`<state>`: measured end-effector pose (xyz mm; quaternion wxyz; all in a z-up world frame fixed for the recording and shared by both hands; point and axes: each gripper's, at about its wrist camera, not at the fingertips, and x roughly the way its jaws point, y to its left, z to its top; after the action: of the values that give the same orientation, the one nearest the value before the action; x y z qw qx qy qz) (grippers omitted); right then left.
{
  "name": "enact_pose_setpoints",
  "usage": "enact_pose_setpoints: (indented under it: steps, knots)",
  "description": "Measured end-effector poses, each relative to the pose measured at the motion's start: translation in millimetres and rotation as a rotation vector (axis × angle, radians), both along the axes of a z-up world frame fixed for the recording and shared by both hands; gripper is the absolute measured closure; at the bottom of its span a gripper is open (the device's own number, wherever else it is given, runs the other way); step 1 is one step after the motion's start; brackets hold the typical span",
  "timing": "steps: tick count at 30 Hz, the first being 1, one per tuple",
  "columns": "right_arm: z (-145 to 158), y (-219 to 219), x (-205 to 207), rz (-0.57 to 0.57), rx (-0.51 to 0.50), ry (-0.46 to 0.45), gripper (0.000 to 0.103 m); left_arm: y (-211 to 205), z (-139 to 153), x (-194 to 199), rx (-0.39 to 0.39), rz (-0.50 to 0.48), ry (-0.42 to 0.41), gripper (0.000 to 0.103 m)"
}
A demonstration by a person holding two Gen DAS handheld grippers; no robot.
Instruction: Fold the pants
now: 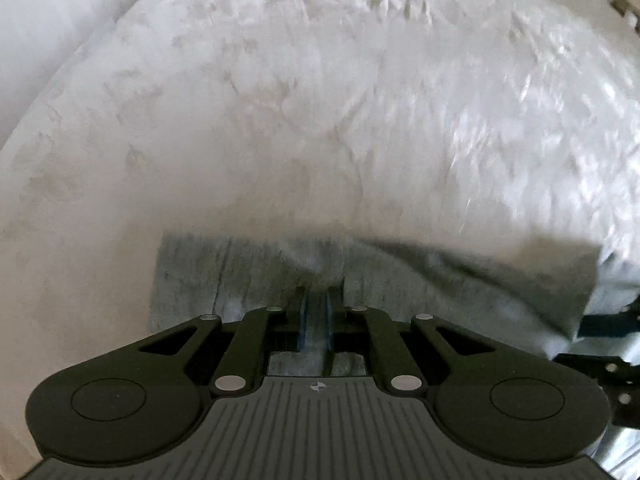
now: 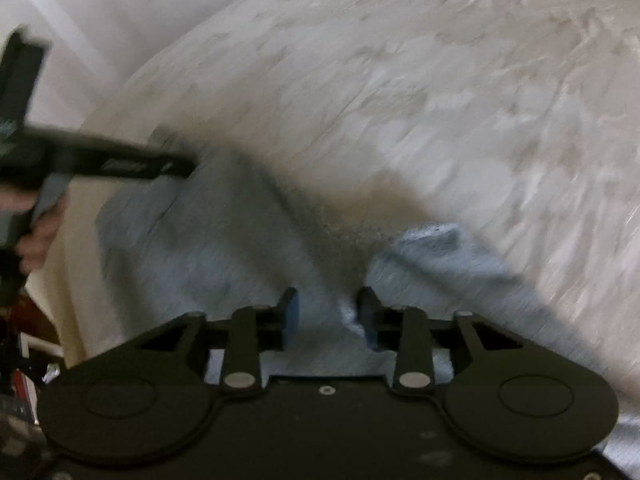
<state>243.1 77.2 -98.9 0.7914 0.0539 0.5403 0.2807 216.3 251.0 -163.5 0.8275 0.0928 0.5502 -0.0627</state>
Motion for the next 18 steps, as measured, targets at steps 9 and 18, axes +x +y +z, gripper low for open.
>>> enact_pose_setpoints:
  steps: [9,18]
  knots:
    - [-4.9,-7.1,33.9,-0.139,0.058,-0.001,0.056,3.9,-7.4,-11.9,-0.01,-0.014,-0.022,0.092]
    - [-10.1,-16.9,72.0,-0.191,0.157,0.084,0.061,18.1,3.6,-21.6,-0.041,0.028,-0.015,0.092]
